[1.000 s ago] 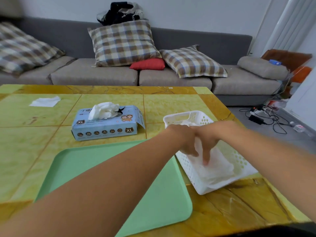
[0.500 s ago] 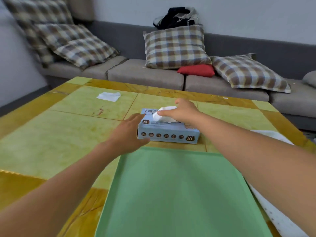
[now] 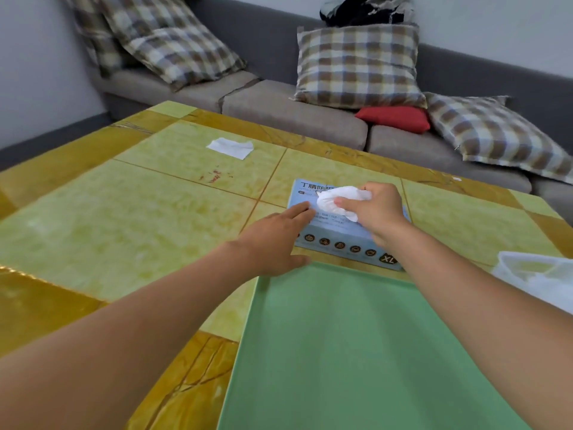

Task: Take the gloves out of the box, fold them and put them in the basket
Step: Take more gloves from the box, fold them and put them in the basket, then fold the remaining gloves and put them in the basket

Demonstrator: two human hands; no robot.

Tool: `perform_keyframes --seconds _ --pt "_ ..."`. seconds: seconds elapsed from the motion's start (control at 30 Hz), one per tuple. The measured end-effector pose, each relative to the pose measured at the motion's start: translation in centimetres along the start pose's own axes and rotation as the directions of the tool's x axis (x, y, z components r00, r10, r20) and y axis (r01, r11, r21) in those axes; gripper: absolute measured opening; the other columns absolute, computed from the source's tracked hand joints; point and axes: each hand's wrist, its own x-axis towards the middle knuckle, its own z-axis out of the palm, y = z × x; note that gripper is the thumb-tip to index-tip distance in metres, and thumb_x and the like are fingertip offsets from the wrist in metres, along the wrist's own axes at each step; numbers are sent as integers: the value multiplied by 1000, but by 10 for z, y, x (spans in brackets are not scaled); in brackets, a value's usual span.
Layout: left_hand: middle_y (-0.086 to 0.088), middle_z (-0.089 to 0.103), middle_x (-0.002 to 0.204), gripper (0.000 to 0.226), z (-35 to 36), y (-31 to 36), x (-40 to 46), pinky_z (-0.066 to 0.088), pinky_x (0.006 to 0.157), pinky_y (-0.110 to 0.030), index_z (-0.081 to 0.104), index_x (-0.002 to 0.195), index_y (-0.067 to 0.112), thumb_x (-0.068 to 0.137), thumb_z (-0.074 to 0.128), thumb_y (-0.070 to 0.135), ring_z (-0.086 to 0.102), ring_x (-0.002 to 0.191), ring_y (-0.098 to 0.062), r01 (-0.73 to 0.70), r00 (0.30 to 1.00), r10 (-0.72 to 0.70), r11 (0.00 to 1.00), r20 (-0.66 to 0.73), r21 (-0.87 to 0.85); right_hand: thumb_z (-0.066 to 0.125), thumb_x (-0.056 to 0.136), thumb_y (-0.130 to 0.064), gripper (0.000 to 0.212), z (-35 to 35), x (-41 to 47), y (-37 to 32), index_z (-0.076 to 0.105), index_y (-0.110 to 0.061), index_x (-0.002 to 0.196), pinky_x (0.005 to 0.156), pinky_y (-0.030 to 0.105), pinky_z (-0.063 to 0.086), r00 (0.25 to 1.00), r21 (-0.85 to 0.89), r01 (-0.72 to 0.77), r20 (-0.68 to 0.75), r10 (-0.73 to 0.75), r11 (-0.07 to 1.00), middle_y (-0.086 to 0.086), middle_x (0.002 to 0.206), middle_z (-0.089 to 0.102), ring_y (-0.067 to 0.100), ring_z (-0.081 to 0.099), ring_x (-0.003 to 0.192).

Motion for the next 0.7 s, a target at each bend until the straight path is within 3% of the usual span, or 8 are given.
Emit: perform_keyframes --seconds 0.2,0.33,0.4,0.47,0.53,0.57,0.63,0.7 --pt "12 12 167 87 -11 3 3 47 103 -37 20 159 26 90 67 52 53 130 -22 11 999 -13 999 -31 -39 85 76 -3 19 -12 -11 -6 68 -6 83 73 37 62 985 487 -169 55 163 857 14 99 75 26 73 83" --pt "13 15 165 87 -7 2 5 49 98 -37 22 157 26 89 67 54 55 126 -23 13 999 -13 1000 -39 -11 82 80 -6 16 -17 -16 -9 68 -10 87 72 36 62 983 582 -181 73 170 793 8 94 74 23 73 81" --pt "11 21 162 87 -5 3 6 50 91 -36 23 156 23 88 67 54 58 120 -24 17 999 -16 1000 -46 20 83 81 -10 15 -16 -17 -7 69 -11 87 71 35 58 997 448 -74 14 76 891 7 93 73 24 71 84" --pt "7 28 157 90 -3 4 9 50 86 -37 20 156 22 87 67 56 60 114 -26 24 998 -21 998 -56 52 86 79 -18 28 -15 -17 -5 68 -12 100 70 30 52 991 91 125 29 -128 988 3 101 69 21 64 90" --pt "6 27 156 96 -1 5 16 48 91 -40 10 159 23 88 64 59 57 116 -31 39 997 -34 996 -69 77 90 73 -26 53 -10 -17 -5 64 -18 119 72 28 44 964 -246 253 149 -221 936 -3 111 62 17 57 97" --pt "5 25 157 97 0 6 20 47 95 -41 4 160 24 89 60 62 54 117 -34 53 996 -46 994 -75 93 90 73 -27 52 -8 -17 -6 65 -19 118 69 28 42 952 -336 294 186 -243 895 -3 109 63 18 57 96" --pt "2 18 159 95 4 8 27 44 99 -44 0 160 25 92 49 69 49 120 -39 98 993 -88 987 -83 128 88 76 -23 30 -4 -16 -8 70 -12 98 59 21 37 930 -368 365 185 -318 855 2 91 64 23 59 85" --pt "0 15 156 94 4 7 32 45 97 -45 6 160 21 91 44 73 48 120 -39 124 988 -109 981 -107 147 87 77 -16 22 -6 -16 -4 70 -3 83 56 23 34 930 -300 367 86 -359 880 6 80 63 22 55 74"
